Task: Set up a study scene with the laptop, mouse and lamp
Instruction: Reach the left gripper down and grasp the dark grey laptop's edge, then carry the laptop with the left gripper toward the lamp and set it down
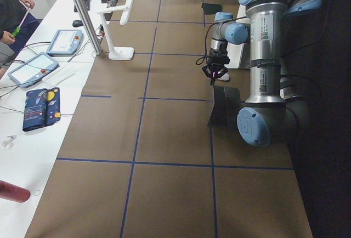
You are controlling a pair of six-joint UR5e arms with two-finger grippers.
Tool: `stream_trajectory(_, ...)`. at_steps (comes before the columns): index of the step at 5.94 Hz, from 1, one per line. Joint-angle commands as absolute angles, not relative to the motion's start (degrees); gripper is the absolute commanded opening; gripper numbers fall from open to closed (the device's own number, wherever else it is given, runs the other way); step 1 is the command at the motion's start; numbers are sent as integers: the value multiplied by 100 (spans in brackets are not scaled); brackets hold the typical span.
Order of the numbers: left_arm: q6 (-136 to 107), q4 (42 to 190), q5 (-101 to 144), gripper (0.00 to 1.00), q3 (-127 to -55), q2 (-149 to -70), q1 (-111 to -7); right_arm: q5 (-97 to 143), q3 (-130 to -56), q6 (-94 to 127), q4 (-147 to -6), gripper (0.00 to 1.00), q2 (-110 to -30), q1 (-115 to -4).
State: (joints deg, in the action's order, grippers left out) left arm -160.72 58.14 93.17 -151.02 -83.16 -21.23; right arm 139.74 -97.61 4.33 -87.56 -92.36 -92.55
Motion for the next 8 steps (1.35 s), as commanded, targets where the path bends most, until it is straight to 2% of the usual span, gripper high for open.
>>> stream_trajectory(1,-15245,5792,9299,0,-14856,-8602,-3001,13975,-9765,448,-8772,100,-9158,-9255)
stream_trajectory(2,-14553,5766,9308,0,-14262,-9414,-3676,14053,-9756,448,-8763,100,-9158,-9255)
stream_trajectory(3,-14172,5226,9308,0,-13412,-10649,-4022,14202,-9756,448,-8771,100,-9167,-9255)
stream_trajectory(4,-14029,4986,9316,0,-12733,-11505,-4199,14221,-9747,448,-8771,100,-9184,-9255)
stream_trajectory(6,-14054,5018,9360,0,-11748,-12606,-4166,14168,-9729,431,-8728,100,-9202,-9255)
stream_trajectory(8,-14185,5106,9728,0,-10169,-14081,-4122,14159,-9738,431,-8728,100,-9202,-9255)
